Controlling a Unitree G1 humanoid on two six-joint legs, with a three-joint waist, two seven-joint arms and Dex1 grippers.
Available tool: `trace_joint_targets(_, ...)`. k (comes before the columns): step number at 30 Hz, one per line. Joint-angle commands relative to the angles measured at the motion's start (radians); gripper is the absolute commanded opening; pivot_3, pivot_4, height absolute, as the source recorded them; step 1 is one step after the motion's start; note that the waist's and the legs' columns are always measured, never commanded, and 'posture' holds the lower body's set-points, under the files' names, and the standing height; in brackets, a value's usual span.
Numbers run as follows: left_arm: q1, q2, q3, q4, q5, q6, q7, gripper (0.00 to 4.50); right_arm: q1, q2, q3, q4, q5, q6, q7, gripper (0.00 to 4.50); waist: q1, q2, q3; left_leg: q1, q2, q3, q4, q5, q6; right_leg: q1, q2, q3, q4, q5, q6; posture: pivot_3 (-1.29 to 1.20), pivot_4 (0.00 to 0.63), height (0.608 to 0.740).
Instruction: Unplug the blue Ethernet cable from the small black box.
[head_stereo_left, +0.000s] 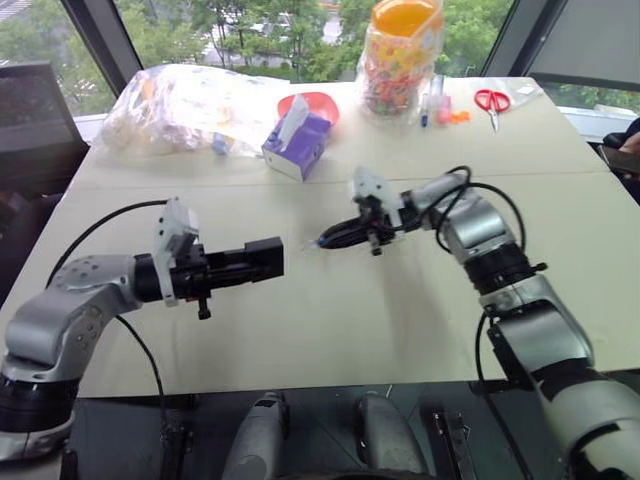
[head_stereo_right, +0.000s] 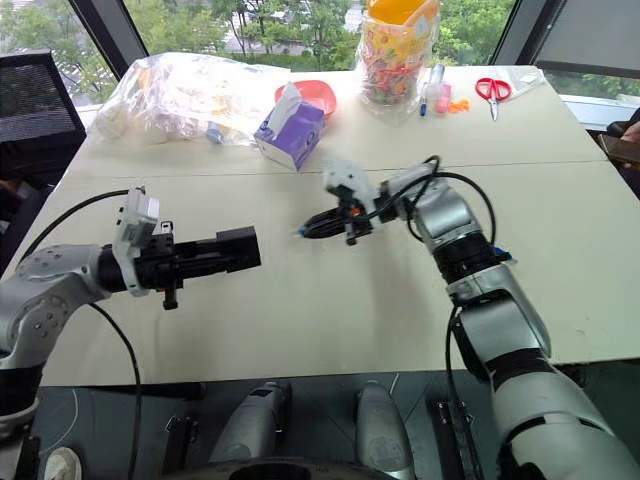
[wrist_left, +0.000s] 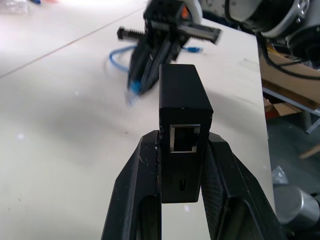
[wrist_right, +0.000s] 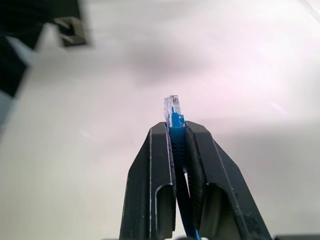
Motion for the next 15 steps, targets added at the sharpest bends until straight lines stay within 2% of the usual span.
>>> trace_joint_targets(1,-0.001,0.010,0.009,-0.036,0.014,-0.048,-0.013,0.46,-0.023,-0.034,-0.046,0.026,-0.013,-0.044,-0.001,0.03,-0.002,0.000,0.000,0.000,0.000,0.000,0.000,0.000,0.000,0.000,0.000,0.000,0.000,0.000,0.000,0.00,0.150,0.726)
trace_joint_targets(5,-0.010,-0.016,-0.024,0.006,0.094,-0.127,0.008,0.46,-0.011,-0.043,-0.063,0.089,-0.063,-0.144,-0.071,0.03,-0.003,0.000,0.000,0.000,0.000,0.000,0.000,0.000,0.000,0.000,0.000,0.000,0.000,0.000,0.001,0.00,0.150,0.726)
trace_joint_targets(9,-0.069,-0.123,-0.099,0.119,0.247,-0.262,0.110,0.46,0.008,0.007,-0.076,0.232,-0.181,-0.333,-0.372,0.03,-0.001,0.000,0.000,0.001,0.000,0.000,0.000,0.000,0.000,0.000,0.000,0.000,0.000,0.000,0.001,0.00,0.150,0.726)
trace_joint_targets(11,-0.096,-0.183,-0.123,0.151,0.290,-0.308,0.158,0.46,0.007,0.030,-0.090,0.290,-0.208,-0.375,-0.476,0.03,0.000,-0.001,0.000,0.001,0.000,0.000,0.001,0.000,0.000,0.001,0.000,0.000,0.000,0.001,0.001,0.00,0.150,0.726)
trace_joint_targets(13,-0.122,-0.246,-0.150,0.181,0.323,-0.339,0.200,0.46,0.002,0.048,-0.110,0.340,-0.225,-0.395,-0.580,0.87,0.002,0.000,0.000,0.000,0.000,0.000,0.001,0.000,0.000,0.000,0.000,0.001,0.000,0.001,0.002,0.00,0.150,0.726)
trace_joint_targets(15,-0.136,-0.288,-0.173,0.216,0.354,-0.367,0.218,0.46,-0.002,0.052,-0.130,0.366,-0.224,-0.406,-0.620,1.73,0.002,-0.001,0.000,-0.001,0.000,0.000,0.001,0.000,0.000,0.000,0.000,0.000,0.000,0.001,0.002,0.00,0.150,0.726)
